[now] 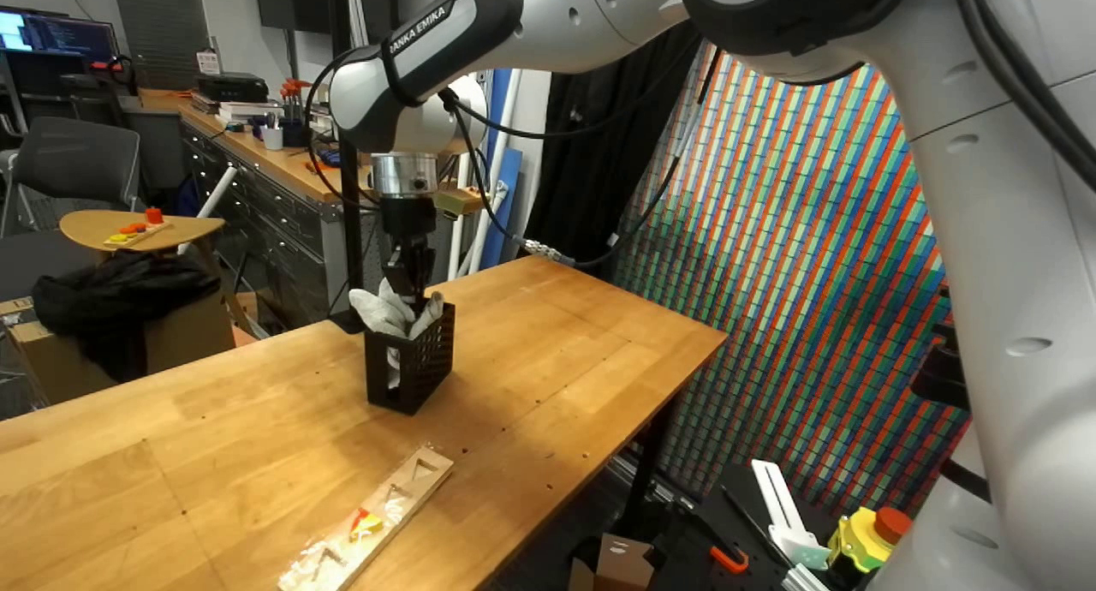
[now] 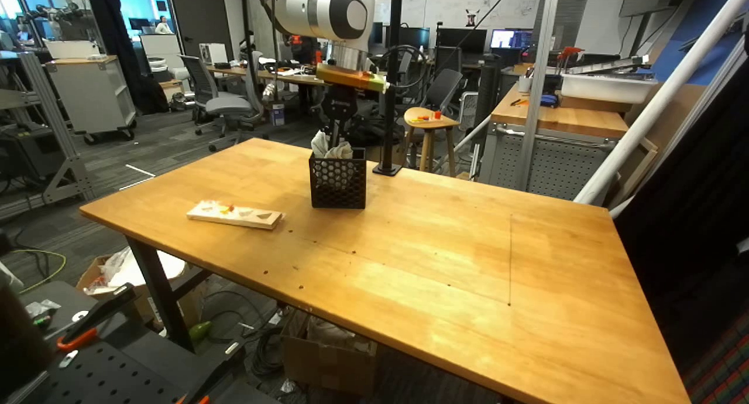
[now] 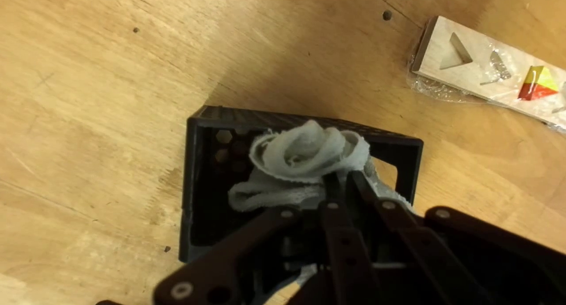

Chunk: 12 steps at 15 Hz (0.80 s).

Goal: Put the white towel in the black box

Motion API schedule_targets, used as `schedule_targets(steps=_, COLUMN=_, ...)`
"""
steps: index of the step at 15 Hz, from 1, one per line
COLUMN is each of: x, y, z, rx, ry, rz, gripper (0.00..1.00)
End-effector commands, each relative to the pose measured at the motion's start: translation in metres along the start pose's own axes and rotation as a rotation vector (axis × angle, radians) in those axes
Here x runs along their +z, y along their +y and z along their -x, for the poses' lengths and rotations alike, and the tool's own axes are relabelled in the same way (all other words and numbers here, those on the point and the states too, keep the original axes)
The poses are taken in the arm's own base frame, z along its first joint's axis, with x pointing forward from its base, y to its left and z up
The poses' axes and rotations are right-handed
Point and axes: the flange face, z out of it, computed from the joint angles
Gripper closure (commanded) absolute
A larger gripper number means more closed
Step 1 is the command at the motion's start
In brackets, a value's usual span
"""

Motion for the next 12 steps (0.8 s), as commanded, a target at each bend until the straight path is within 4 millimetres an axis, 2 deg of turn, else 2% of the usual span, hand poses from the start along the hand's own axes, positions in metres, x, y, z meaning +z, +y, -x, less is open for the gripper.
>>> schedule_targets(steps=1, x=0.013, y=0.008, z=0.003, rx=0.009, ry=0.02, rz=-0.02, gripper=0.87)
schedule_targets(steps=7, x=0.056, y=0.023, z=0.001, rx=0.041, ry=0.008, rz=-0.082, gripper=0.87)
schedule_targets(steps=12, x=0.071, y=0.03, z=-0.002, rx=0.05, ry=0.004, rz=-0.101, gripper=0.87)
